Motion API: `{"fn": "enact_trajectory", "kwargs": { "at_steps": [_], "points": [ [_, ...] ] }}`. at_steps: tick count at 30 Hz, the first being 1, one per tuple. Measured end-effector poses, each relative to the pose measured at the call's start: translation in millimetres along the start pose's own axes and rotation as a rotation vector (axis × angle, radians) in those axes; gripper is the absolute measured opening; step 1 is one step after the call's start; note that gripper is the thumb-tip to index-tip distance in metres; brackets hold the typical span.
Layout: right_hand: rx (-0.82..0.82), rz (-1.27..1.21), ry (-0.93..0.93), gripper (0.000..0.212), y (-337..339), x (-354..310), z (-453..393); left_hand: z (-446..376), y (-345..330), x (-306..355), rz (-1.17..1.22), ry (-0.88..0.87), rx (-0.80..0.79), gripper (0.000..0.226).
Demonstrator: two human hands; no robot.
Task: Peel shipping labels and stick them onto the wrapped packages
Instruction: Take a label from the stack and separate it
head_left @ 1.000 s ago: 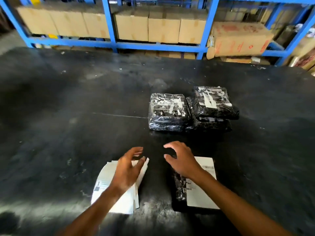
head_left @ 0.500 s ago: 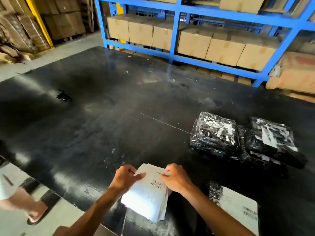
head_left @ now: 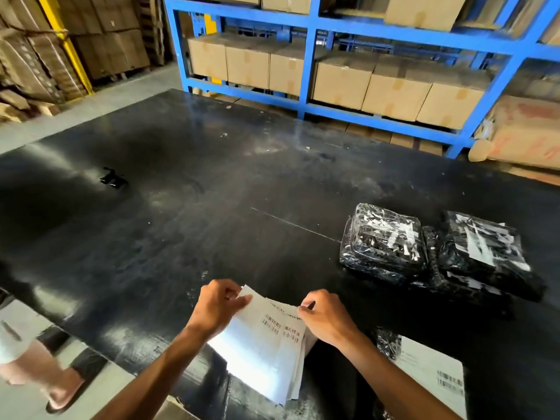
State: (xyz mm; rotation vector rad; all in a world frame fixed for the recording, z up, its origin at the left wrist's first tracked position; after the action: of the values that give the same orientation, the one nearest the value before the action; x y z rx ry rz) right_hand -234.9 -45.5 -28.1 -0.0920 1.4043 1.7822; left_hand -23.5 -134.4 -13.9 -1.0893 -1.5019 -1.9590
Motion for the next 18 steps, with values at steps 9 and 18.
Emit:
{"fn": "enact_trajectory", "kwargs": {
  "at_steps": [9, 18],
  "points": [
    [0.003, -0.027, -0.040, 0.025, 15.6, 10.5, 5.9, 2.8, -29.2, 9.9, -0.032, 0.008, -0.183, 0.031],
    [-0.054, -0.174, -0.024, 0.022, 21.5, 12.2, 13.7, -8.0, -15.9, 47.9, 0.186, -0.016, -0.161, 0.029]
  ]
}}
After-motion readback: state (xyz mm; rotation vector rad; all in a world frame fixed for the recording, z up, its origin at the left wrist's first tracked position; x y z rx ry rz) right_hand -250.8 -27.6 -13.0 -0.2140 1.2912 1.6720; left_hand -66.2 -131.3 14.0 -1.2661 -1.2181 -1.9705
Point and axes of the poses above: each hand's wrist, its own z-axis away from the middle knuckle, its own y-axis out of the back of the hand, x = y × z, the point moved 9 cm from there along -z, towards the middle knuckle, and after that the axes turned 5 degrees about -y, right-handed, at the moved point
